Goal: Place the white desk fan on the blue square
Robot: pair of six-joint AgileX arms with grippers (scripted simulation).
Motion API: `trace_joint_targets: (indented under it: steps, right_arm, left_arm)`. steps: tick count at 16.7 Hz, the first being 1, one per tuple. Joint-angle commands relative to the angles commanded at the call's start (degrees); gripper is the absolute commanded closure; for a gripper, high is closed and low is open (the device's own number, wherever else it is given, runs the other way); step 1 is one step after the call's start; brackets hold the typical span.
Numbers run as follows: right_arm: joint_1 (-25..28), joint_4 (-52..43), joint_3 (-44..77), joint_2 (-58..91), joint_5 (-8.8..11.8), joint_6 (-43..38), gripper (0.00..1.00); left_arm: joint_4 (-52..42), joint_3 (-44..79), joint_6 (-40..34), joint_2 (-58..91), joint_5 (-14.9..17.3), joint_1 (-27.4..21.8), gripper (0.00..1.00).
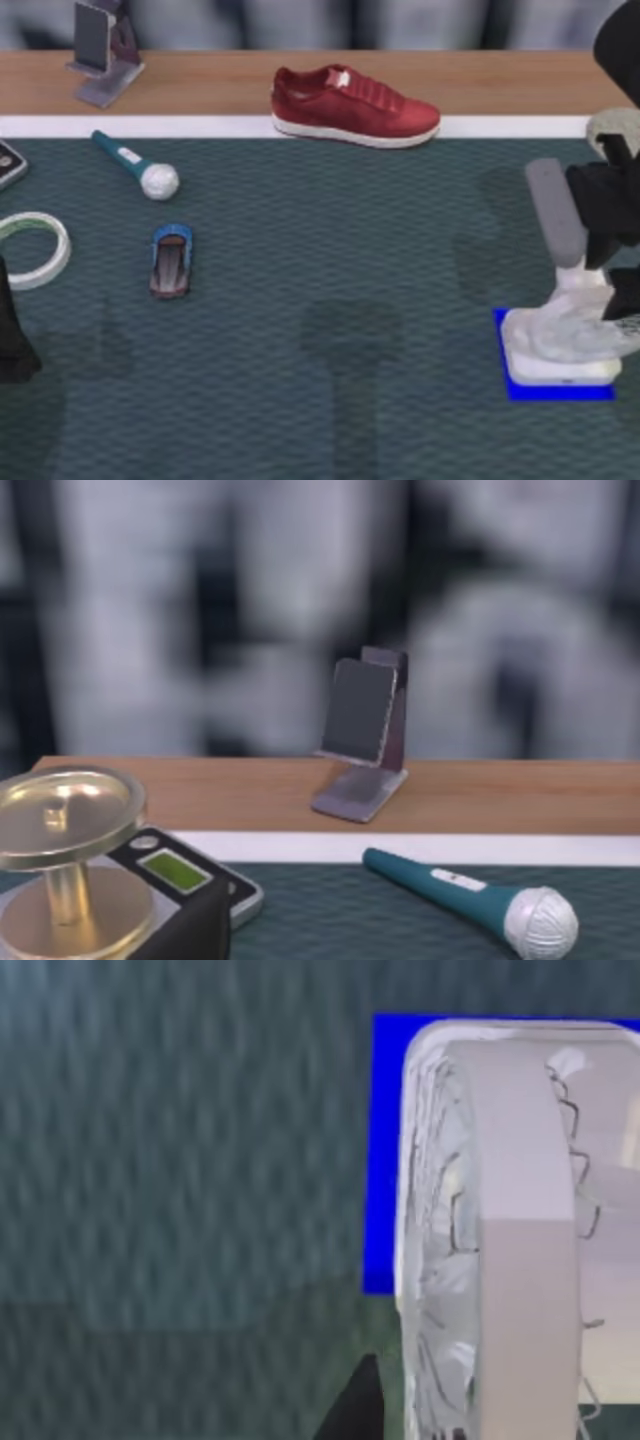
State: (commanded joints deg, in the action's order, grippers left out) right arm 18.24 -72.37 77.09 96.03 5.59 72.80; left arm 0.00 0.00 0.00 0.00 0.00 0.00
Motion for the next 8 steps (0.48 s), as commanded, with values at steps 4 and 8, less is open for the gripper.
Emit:
trace_joint_targets:
  steps: [4,8]
  right_arm:
    - [0.00,0.00,0.00,0.00,0.00,0.00,0.00]
    - [0.00,0.00,0.00,0.00,0.00,0.00,0.00]
  left_arm:
    - [0.00,0.00,0.00,0.00,0.00,0.00,0.00]
    - [0.00,0.00,0.00,0.00,0.00,0.00,0.00]
